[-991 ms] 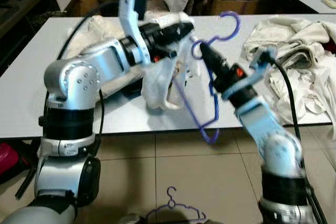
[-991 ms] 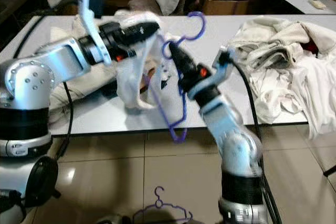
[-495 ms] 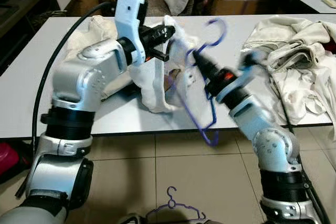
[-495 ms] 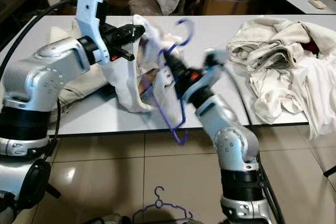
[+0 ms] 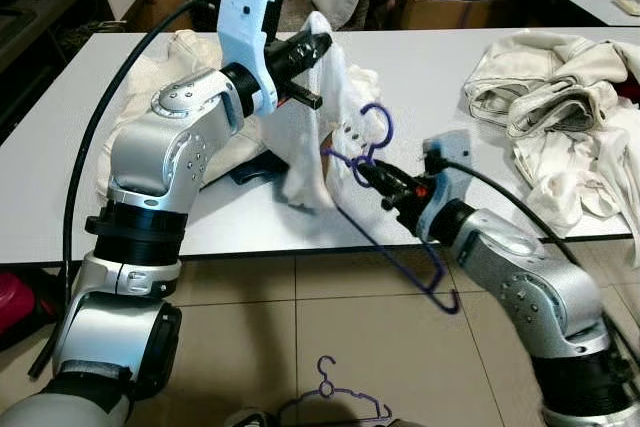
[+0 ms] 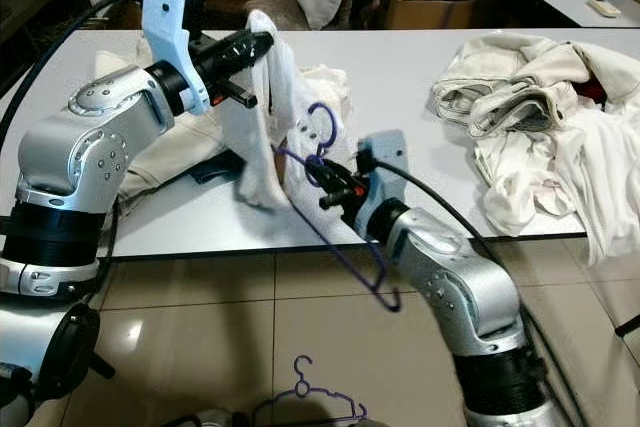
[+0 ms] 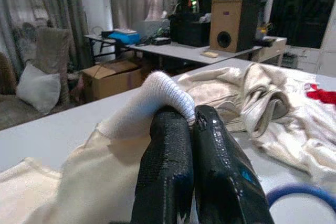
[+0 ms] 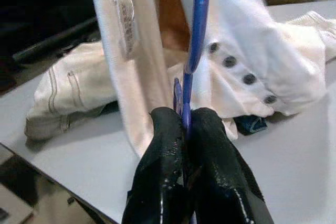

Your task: Hang hanger

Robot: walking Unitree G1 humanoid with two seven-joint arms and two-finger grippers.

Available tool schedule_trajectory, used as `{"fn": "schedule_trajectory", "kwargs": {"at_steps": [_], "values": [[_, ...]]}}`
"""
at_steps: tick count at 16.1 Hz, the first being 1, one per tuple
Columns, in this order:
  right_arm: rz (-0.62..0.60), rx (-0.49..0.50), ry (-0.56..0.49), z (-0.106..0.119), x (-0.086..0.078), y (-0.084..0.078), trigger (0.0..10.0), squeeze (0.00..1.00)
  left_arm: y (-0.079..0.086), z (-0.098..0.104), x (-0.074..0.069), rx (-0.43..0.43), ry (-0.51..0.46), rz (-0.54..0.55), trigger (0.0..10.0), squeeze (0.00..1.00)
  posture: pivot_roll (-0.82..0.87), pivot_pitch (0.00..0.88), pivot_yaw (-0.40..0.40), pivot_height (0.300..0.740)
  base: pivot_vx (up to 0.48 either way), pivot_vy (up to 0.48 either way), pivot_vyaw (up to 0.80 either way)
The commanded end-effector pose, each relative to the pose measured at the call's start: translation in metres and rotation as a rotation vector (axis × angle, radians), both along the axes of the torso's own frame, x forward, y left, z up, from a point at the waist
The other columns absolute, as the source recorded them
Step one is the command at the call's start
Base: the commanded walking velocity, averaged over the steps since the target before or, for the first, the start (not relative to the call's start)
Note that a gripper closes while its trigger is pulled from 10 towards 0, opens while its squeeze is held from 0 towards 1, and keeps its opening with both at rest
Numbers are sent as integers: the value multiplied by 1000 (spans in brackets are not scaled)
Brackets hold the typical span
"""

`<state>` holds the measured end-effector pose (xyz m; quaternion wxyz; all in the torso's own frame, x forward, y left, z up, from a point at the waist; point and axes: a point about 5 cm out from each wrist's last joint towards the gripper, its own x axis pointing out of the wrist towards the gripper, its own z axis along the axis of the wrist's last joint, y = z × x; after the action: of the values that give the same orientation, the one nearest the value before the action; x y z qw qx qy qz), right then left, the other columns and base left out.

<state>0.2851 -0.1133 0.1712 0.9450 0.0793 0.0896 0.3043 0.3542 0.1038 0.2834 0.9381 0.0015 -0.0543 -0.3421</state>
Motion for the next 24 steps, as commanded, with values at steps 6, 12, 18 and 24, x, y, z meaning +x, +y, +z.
{"fn": "schedule_trajectory", "kwargs": {"at_steps": [6, 12, 18, 24], "values": [[59, 163, -212, 50, -2, -4, 10000, 0, 1, 3, -2, 55, -28, -14, 0, 0, -120, 0, 14, 740, 0, 0, 0], [-59, 285, -206, 52, 6, -12, 10000, 0, -5, -17, -8, 157, 47, -86, 4039, 0, -123, 0, 9, 740, 0, 0, 0], [-86, 473, -141, 50, 15, -13, 10000, 0, 2, -58, -6, 322, 73, -34, 10000, 1000, -130, 0, -1, 740, 0, 0, 0], [-96, 504, -104, 46, 19, -14, 10000, 0, 6, -89, -30, 358, 131, 7, 10000, 1000, -131, 0, -14, 740, 0, 0, 0]]}}
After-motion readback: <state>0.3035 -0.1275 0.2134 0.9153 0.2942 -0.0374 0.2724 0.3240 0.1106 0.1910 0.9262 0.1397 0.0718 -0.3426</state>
